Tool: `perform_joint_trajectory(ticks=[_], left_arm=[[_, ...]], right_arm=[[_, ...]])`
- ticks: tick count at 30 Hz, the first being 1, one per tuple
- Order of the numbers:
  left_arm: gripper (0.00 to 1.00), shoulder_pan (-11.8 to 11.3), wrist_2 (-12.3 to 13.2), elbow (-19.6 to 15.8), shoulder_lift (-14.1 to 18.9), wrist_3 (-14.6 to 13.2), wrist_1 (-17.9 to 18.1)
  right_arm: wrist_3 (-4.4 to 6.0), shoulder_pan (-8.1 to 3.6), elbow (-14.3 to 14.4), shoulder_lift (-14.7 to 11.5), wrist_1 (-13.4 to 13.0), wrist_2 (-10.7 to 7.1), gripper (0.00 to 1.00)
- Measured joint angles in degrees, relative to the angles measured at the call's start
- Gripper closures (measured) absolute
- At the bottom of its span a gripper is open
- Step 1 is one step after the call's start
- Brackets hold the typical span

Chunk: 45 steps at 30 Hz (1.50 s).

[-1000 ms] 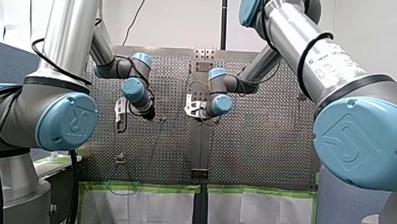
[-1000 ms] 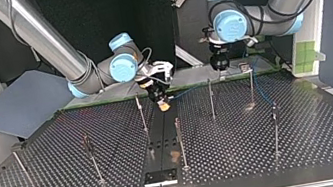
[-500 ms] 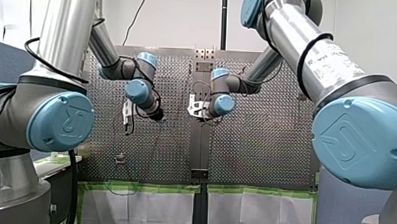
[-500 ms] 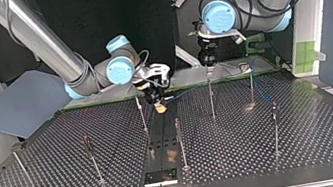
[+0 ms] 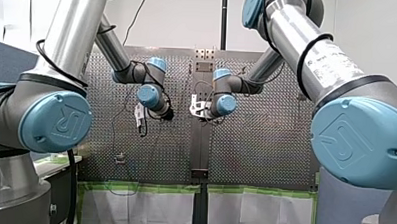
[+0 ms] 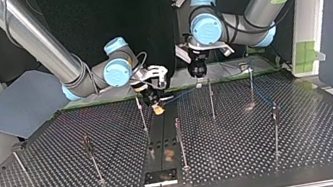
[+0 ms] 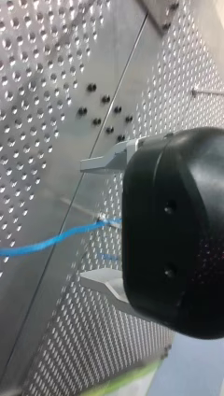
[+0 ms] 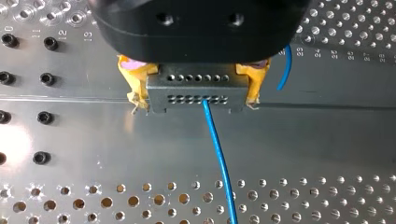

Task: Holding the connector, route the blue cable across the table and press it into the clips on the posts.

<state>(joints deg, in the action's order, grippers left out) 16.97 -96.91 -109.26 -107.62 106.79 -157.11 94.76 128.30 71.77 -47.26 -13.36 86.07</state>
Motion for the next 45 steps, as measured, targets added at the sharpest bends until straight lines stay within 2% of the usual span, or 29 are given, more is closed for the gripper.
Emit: perform_joint_trajectory(ticks=[9,14,21,30,37,39,40,41,42,44,45], left_arm=[[0.0,1.1,-0.4,4.9,-4.5,1.2,-0.9],[0.0,1.3,-2.1,6.7,-7.1,1.7,-0.4],[0.0,1.3,-4.0,8.7,-7.8,2.8,0.7],[0.0,1.2,-3.4,10.3,-10.5,3.4,0.9],[0.0,0.9,-3.9,11.2,-11.1,3.6,-0.3],[0.03,1.0,-4.7,11.3,-11.1,3.2,-0.5],[0.18,1.1,-5.0,11.3,-11.1,3.1,-0.5],[0.27,1.1,-5.3,11.3,-11.1,2.9,-0.5],[0.27,1.2,-5.5,11.4,-11.1,2.8,-0.5],[0.54,1.3,-6.0,11.4,-11.1,2.5,-0.5],[0.54,1.3,-6.1,11.3,-11.1,2.4,-0.5]], right_arm=[[0.0,-0.14,0.0,0.0,0.0,-0.16,1.0],[0.0,-0.18,0.0,0.0,0.0,-0.29,1.0],[0.0,-0.21,0.0,0.0,0.0,-0.93,1.0],[0.0,-0.2,0.0,0.0,-0.1,-0.99,1.0],[0.0,-0.23,0.0,0.0,0.0,-1.22,1.0],[0.0,-0.25,0.0,0.0,0.0,-1.26,1.0],[0.0,-0.25,0.0,0.0,0.0,-1.27,1.0],[0.0,-0.26,0.0,0.0,0.0,-1.28,1.0],[0.0,-0.25,0.0,0.0,0.0,-1.29,1.0],[0.0,-0.25,0.0,0.0,0.0,-1.28,1.0],[0.0,-0.25,0.0,0.0,0.0,-1.28,1.0]])
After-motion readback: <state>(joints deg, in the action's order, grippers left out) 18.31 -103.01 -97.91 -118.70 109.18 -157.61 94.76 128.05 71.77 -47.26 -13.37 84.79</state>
